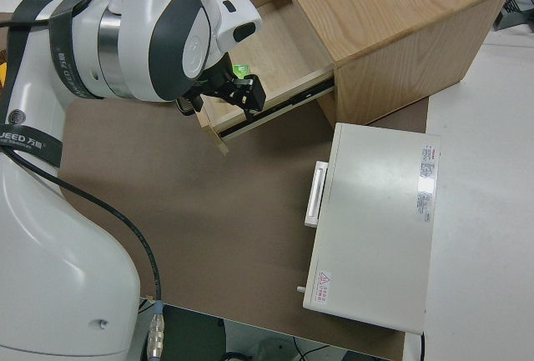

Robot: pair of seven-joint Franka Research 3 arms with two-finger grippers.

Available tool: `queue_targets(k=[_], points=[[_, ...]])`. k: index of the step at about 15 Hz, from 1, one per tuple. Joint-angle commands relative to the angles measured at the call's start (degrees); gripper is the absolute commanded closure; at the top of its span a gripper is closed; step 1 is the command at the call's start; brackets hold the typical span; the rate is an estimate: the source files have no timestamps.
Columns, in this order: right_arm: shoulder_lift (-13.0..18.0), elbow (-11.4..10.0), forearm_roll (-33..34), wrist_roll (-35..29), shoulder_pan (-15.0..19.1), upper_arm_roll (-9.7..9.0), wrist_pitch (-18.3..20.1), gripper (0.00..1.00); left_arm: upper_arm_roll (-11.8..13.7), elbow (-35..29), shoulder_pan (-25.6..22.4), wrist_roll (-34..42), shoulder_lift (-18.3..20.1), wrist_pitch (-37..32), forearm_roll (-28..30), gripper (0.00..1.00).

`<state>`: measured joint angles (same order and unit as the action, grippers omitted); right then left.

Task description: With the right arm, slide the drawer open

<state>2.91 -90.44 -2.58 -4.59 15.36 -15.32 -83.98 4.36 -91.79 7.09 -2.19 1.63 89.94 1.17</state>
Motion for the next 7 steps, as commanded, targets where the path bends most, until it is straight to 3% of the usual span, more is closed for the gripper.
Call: queue_targets(k=[1, 7], points=[[-1.32, 2.37, 0.47, 0.72, 0.98, -1.03, 0.93, 0.009, 0.21, 0.12, 0.21, 0.08, 0.48, -0.82, -0.73, 0.0], [-1.68, 2.98, 2.49, 1.25, 0.63, -1.12, -0.21, 0.009, 0.21, 0.13, 0.21, 0.08, 0.48, -0.82, -0.73, 0.0]])
